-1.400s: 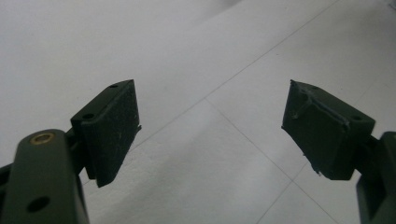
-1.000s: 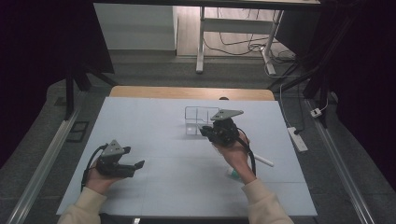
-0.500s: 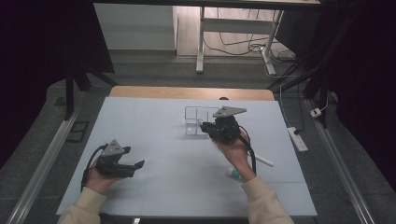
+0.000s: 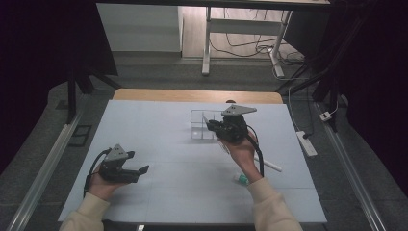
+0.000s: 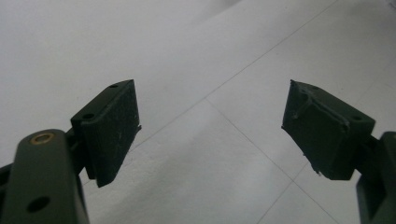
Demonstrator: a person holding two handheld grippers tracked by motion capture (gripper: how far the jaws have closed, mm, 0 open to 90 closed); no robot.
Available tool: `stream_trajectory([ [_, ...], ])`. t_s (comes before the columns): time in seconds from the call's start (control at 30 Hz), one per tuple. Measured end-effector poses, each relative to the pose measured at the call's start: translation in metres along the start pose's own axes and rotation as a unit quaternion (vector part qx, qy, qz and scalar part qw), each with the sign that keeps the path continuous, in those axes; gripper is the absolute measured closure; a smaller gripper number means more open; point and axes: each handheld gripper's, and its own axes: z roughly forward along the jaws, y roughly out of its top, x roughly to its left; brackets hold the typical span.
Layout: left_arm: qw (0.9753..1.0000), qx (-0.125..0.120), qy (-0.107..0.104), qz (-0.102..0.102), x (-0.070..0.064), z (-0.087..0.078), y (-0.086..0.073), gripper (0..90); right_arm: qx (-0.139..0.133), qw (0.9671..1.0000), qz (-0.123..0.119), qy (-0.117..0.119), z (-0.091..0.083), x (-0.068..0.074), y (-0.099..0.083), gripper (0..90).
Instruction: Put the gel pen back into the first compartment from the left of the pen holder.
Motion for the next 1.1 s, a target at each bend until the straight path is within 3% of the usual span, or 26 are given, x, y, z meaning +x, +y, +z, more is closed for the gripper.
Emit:
stream_trajectory([
  [1.1,1.0,-0.001,-0.003,-0.002,0.001,0.0,0.0,18.9,-0.051,0.9985,0.01,-0.017,0.009,-0.01,0.036,80.0],
])
